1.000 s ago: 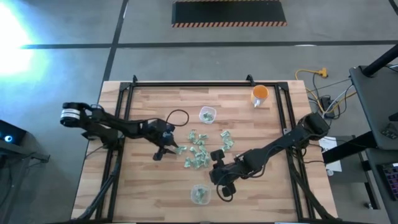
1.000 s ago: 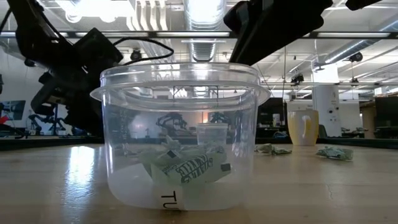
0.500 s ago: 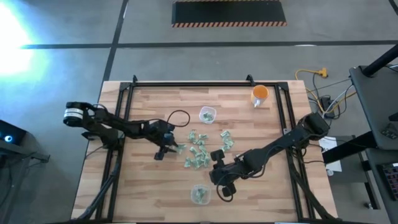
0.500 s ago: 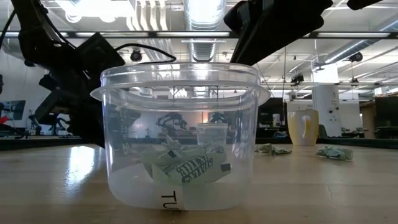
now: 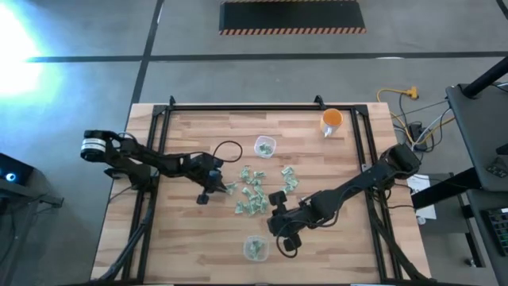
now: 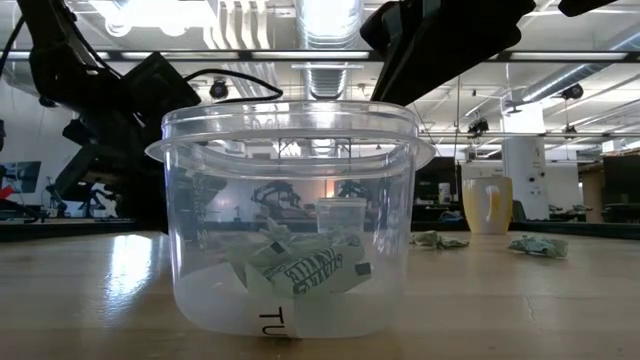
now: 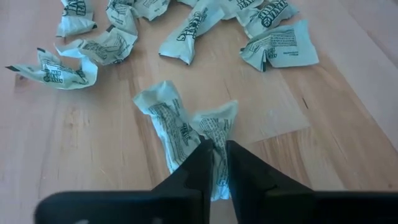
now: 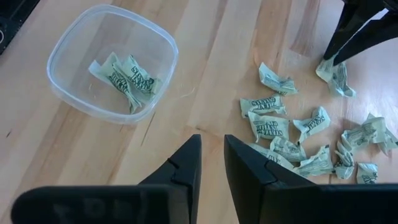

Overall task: Pick and place items into bin
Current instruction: Put the stevia packet into the top transparent bin

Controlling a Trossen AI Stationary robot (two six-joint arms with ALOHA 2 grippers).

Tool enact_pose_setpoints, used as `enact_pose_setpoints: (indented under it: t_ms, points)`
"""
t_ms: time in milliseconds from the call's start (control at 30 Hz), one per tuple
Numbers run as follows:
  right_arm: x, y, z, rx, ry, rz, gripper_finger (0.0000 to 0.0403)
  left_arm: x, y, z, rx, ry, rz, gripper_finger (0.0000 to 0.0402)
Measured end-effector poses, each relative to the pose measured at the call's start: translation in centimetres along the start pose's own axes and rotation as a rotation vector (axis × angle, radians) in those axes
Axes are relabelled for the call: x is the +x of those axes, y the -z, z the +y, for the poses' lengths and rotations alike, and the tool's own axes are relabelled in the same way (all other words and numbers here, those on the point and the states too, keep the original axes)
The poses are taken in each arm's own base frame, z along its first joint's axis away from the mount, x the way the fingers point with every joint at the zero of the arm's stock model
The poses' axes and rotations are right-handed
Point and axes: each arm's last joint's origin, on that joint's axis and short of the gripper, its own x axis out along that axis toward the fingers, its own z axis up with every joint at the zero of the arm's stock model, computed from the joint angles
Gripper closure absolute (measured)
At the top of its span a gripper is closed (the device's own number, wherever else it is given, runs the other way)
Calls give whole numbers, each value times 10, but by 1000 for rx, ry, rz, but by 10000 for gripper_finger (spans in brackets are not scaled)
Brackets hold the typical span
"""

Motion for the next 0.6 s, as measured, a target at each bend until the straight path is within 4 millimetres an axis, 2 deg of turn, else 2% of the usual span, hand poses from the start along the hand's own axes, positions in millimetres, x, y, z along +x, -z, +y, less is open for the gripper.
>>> enact_pose_setpoints:
  t_ms: [167,600]
  points:
    - [0,0,0,0,0,0,342,0,-1,0,1,-12,1,400]
    - [0,2,0,-4,0,16,342,-6,-20,3,25,-36,-75,400]
